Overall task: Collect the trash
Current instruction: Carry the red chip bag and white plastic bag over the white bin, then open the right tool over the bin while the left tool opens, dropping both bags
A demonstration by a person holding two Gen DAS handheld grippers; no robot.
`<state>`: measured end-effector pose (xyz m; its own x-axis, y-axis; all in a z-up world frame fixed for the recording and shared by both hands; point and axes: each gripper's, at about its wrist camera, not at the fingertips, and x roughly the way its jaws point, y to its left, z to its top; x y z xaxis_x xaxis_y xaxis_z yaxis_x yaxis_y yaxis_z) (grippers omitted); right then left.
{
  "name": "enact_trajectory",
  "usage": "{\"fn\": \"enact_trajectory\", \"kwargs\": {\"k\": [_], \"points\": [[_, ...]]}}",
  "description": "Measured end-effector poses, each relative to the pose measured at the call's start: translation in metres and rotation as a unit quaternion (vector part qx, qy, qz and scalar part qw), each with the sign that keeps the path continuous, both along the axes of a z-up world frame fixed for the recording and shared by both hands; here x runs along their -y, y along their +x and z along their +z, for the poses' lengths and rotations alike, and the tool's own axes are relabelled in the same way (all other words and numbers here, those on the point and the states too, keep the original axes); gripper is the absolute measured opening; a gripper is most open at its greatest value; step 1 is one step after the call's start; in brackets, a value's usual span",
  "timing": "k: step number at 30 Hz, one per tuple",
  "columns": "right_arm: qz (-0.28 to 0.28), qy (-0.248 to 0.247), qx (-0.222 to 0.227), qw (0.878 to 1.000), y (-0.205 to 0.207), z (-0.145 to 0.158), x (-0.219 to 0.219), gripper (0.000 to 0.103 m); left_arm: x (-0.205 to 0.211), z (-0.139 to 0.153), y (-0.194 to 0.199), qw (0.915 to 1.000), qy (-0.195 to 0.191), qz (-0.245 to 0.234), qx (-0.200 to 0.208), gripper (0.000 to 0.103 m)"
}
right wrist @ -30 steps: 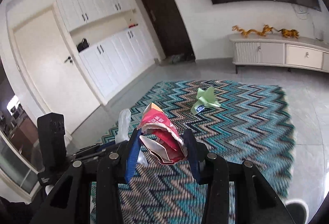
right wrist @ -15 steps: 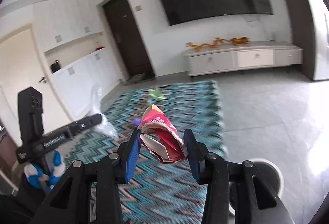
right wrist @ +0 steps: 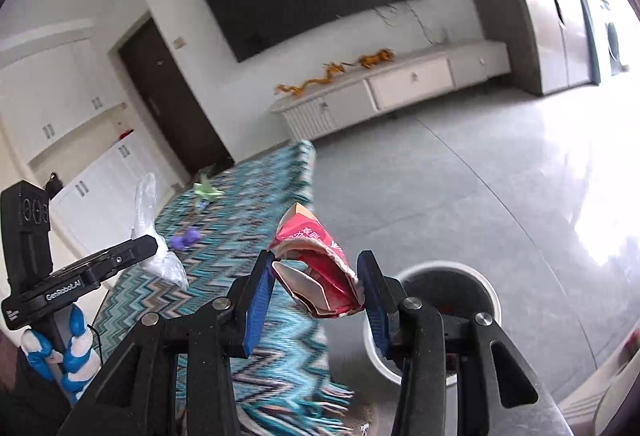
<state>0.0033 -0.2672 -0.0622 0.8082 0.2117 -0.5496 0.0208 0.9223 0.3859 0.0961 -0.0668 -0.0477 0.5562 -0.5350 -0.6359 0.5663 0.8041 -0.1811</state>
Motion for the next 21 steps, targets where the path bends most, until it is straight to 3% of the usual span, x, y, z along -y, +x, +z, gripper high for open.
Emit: {"fn": "enact_trajectory", "kwargs": {"k": [10,17,21], "points": [[-0.047,0.033,-0.081,0.995,0.030,-0.069,0.060,0.042,0.091,-0.063,0.052,0.9945,0.051,-0.061,-0.068,0.031],[-0.063,0.047,-0.128,0.989,0.053,-0.111,0.079,0.046,0.131,-0.098,0.080,0.9871,0.057,-0.092,-0.118,0.032],[-0.077,0.048,-0.146,0.985,0.064,-0.124,0.090,0.048,0.144,-0.109,0.089,0.9834,0.040,-0.104,-0.144,0.052]]}}
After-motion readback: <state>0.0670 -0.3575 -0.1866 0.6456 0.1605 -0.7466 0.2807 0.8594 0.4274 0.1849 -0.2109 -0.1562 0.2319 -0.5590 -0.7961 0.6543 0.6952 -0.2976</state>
